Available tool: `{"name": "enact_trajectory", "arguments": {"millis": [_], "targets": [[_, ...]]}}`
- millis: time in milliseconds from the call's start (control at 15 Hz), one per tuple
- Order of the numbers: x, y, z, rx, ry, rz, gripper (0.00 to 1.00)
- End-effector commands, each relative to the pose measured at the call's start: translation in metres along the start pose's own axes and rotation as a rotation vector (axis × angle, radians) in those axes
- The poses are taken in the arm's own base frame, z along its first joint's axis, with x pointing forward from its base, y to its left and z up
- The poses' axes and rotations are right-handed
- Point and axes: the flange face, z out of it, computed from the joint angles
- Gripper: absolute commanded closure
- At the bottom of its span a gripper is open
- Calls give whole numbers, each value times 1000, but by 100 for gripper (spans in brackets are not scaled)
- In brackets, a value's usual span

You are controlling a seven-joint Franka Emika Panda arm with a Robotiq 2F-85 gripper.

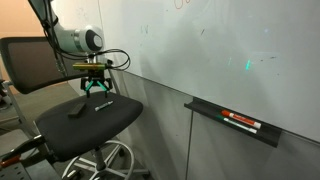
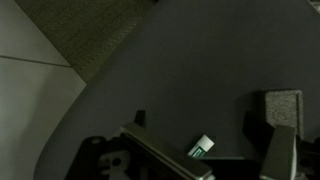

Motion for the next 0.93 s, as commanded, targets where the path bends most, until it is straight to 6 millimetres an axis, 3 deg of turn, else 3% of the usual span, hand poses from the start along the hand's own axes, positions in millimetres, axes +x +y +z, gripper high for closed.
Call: {"name": "enact_trajectory", "arguments": {"millis": [0,333,867], "targets": [[34,-4,9,-86,40,129,0],[64,-8,20,-143,85,335,0],[79,-2,47,-145,64,548,0]]}}
